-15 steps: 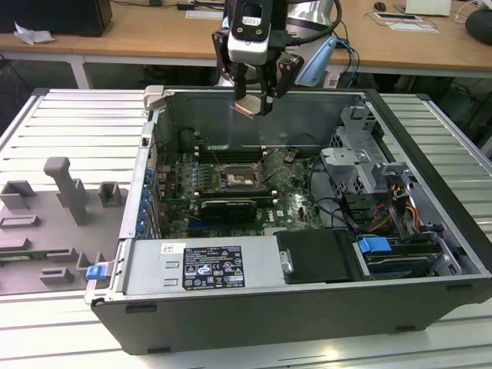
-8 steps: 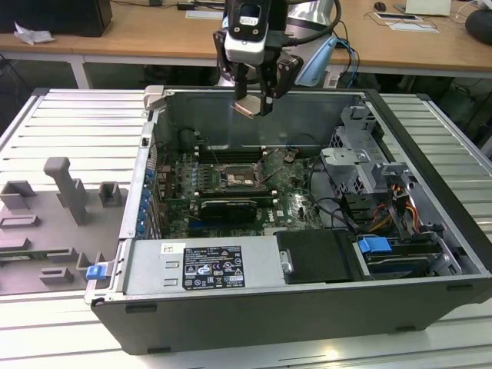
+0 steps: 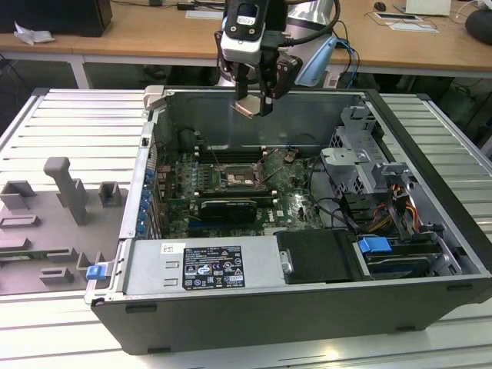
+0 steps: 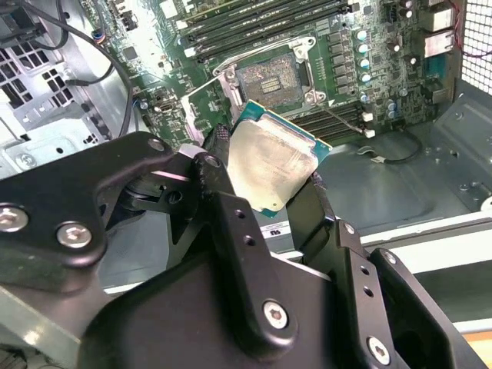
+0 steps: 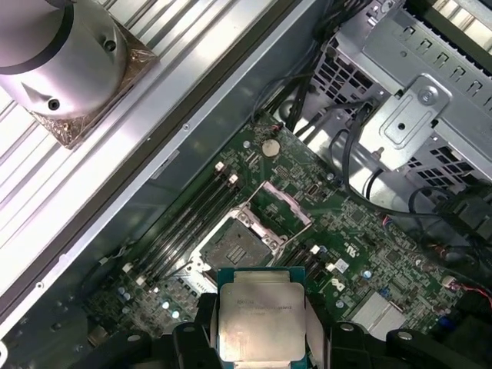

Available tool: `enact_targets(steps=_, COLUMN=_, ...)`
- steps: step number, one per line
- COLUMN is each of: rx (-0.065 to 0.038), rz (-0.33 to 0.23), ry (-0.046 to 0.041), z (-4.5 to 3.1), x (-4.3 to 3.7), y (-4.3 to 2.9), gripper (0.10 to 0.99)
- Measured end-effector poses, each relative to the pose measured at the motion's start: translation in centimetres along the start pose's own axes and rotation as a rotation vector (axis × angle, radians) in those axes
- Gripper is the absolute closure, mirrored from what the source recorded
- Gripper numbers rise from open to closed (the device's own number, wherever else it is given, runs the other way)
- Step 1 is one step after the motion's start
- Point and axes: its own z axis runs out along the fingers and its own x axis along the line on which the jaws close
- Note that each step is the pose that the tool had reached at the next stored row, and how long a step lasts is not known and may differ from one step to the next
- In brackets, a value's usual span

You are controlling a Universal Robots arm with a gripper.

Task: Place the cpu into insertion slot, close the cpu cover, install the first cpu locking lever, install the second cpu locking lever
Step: 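Place the cpu into insertion slot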

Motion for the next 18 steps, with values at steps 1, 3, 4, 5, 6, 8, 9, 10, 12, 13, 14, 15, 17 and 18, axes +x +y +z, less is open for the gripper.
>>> enact_targets(steps=1, rx=0.0, rz=0.004, ry=-0.0003, z=0.0, x=0.0, y=0.0, gripper=0.545)
enact_targets(steps=3, rx=0.0, rz=0.013, ry=-0.0012, z=0.0, x=0.0, y=-0.01, gripper=0.545)
enact_targets(steps=4, rx=0.0, rz=0.017, ry=-0.0015, z=0.0, x=0.01, y=-0.01, gripper=0.545)
enact_targets(steps=5, rx=0.0, rz=0.022, ry=-0.002, z=0.0, x=0.01, y=-0.01, gripper=0.545)
enact_targets(steps=6, rx=0.0, rz=0.028, ry=-0.0025, z=0.0, x=0.01, y=-0.01, gripper=0.545)
enact_targets(steps=8, rx=-0.001, rz=0.038, ry=-0.0035, z=0.0, x=0.01, y=-0.01, gripper=0.545)
enact_targets(steps=9, rx=-0.001, rz=0.042, ry=-0.0037, z=0.0, x=0.01, y=-0.01, gripper=0.545)
enact_targets(steps=10, rx=-0.001, rz=0.053, ry=-0.0048, z=0.0, x=0.02, y=-0.02, gripper=0.545)
enact_targets(steps=12, rx=-0.001, rz=0.067, ry=-0.006, z=0.01, x=0.02, y=-0.03, gripper=0.545)
enact_targets(steps=13, rx=-0.001, rz=0.072, ry=-0.0065, z=0.01, x=0.02, y=-0.03, gripper=0.545)
enact_targets(steps=14, rx=-0.001, rz=0.076, ry=-0.0068, z=0.01, x=0.02, y=-0.03, gripper=0.545)
enact_targets(steps=15, rx=-0.002, rz=0.08, ry=-0.0072, z=0.01, x=0.02, y=-0.03, gripper=0.545)
enact_targets(steps=17, rx=-0.002, rz=0.093, ry=-0.0084, z=0.01, x=0.02, y=-0.03, gripper=0.545)
enact_targets(steps=18, rx=-0.002, rz=0.1, ry=-0.009, z=0.01, x=0.02, y=-0.03, gripper=0.545)
